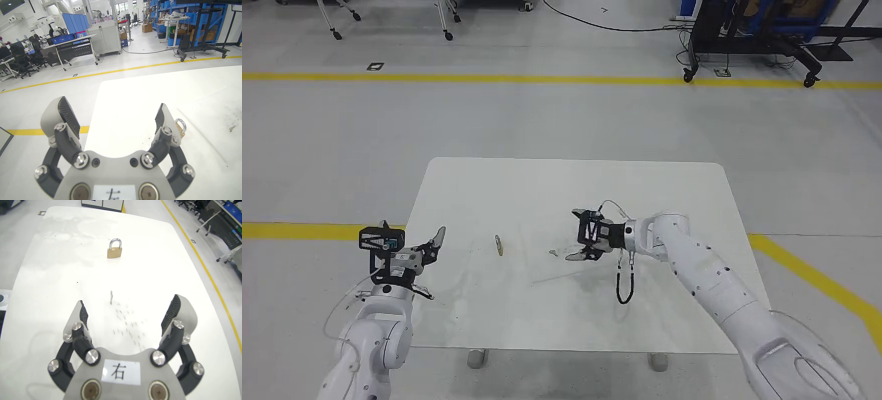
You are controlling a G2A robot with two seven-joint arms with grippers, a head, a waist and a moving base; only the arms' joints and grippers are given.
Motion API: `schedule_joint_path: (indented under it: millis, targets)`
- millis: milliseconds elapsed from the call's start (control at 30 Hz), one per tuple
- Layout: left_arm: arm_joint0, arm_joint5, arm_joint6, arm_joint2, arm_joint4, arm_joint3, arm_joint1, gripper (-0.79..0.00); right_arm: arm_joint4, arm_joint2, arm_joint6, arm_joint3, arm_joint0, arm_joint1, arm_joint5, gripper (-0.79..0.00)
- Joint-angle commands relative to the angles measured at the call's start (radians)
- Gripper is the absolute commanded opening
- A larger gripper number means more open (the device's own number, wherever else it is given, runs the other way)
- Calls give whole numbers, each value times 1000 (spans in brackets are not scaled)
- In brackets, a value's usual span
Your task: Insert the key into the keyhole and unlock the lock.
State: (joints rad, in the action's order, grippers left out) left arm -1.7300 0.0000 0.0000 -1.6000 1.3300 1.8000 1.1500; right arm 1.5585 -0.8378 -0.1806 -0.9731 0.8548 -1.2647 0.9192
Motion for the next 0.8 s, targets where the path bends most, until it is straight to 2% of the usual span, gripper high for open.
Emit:
schedule_joint_path:
  millis: [0,67,233,400,467,500,600,667,700,767]
  targets:
    - [0,0,0,0,0,0,0,0,0,52,-13,72,-47,-23,26,-95]
    - [0,0,0,0,0,0,0,0,-4,101,-16,135,-86,-50,47,-175]
    - [0,0,0,0,0,0,0,0,-5,199,-24,243,-153,-114,60,-154]
    - [0,0,0,0,0,0,0,0,-2,256,-57,333,-196,-162,58,-231]
    - [0,0,0,0,0,0,0,0,1,273,-73,361,-208,-177,59,-329]
    - [0,0,0,0,0,0,0,0,5,281,-77,375,-214,-184,58,-443]
    - [0,0,0,0,0,0,0,0,7,300,-92,412,-228,-204,58,-650]
    - [0,0,0,0,0,0,0,0,12,311,-92,439,-237,-216,51,-711]
    - [0,0,0,0,0,0,0,0,11,315,-94,449,-240,-222,48,-773]
    - [0,0,0,0,0,0,0,0,5,319,-105,472,-246,-232,41,-785]
